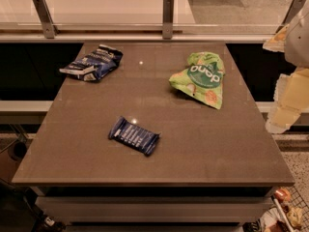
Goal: Pick green rice chip bag
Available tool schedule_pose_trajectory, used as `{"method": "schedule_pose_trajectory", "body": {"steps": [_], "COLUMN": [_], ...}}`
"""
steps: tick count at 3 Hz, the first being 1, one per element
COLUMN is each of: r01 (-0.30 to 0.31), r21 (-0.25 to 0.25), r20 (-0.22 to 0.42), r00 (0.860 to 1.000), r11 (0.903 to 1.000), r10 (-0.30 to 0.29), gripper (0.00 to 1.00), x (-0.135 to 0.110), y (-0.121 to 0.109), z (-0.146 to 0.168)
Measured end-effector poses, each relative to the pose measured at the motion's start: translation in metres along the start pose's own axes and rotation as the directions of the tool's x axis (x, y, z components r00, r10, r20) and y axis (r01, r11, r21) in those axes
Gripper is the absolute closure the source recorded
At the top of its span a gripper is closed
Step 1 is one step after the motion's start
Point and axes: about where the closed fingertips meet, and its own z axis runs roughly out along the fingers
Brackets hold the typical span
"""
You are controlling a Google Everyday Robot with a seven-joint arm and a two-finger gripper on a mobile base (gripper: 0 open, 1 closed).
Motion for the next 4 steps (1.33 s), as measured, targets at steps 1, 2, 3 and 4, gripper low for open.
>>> {"method": "schedule_pose_trajectory", "body": {"steps": [1, 2, 3, 4], "r01": [-0.002, -0.018, -0.017, -0.03], "r21": [0.007, 0.006, -0.001, -0.006], "r20": [0.002, -0.047, -0.081, -0.049], "r00": [1.0, 0.999, 0.997, 0.998], "r11": [1.0, 0.9998, 0.9998, 0.9995], "r10": [0.002, 0.018, 0.017, 0.03], "gripper": [0.0, 0.0, 0.0, 0.0], "x": [-0.001, -0.004, -0.006, -0.003], "y": [-0.007, -0.035, -0.077, -0.116], "z": [0.0, 0.01, 0.029, 0.054]}}
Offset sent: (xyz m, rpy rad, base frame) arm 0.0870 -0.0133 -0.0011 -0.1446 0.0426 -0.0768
